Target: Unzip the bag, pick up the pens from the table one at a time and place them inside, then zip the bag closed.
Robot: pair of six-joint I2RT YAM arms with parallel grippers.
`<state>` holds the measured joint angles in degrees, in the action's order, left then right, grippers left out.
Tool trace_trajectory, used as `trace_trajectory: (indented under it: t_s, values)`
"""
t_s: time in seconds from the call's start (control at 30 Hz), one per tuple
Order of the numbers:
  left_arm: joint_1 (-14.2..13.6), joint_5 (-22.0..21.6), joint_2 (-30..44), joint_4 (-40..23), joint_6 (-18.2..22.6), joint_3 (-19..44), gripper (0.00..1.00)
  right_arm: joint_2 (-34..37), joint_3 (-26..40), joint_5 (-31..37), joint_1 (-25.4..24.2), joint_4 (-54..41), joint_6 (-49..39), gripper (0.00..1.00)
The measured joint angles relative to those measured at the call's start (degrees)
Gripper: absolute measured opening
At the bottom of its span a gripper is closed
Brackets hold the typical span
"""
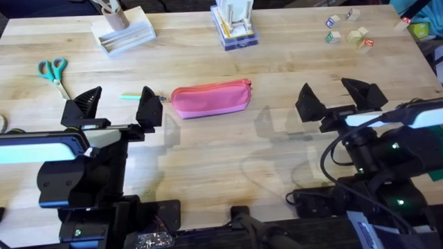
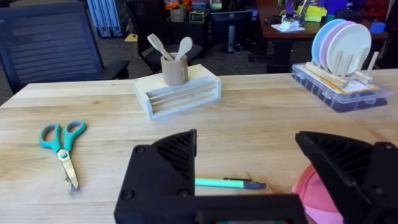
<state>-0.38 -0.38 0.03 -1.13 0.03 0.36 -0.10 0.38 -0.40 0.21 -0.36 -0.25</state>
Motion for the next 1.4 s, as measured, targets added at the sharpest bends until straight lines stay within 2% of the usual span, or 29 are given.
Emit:
trace_trajectory:
  t_s: [0.2,0.73,0.93,1.17,1.4]
  values:
    - [0.0,-1.0,0.0,0.1,1.5,0.0,0.994,0.0,0.0,-0.1,0.0,0.0,0.0,0.996]
    - [0.0,-1.1,0.0,3.4,1.7,0.0,0.993,0.0,0.0,0.2,0.0,0.0,-0.2,0.998]
    - [0.0,-1.2,0.0,1.5,1.7,0.5,0.993,0.0,1.7,0.4,0.0,-3.8,-0.1,0.998]
    - [0.0,-1.2,0.0,-9.0,1.8,8.2,0.993,0.1,8.3,0.4,0.0,-14.1,-0.1,0.998]
    - [0.0,-1.2,4.9,-12.9,1.8,18.5,0.993,0.6,17.8,0.4,0.0,-21.8,-0.1,0.998]
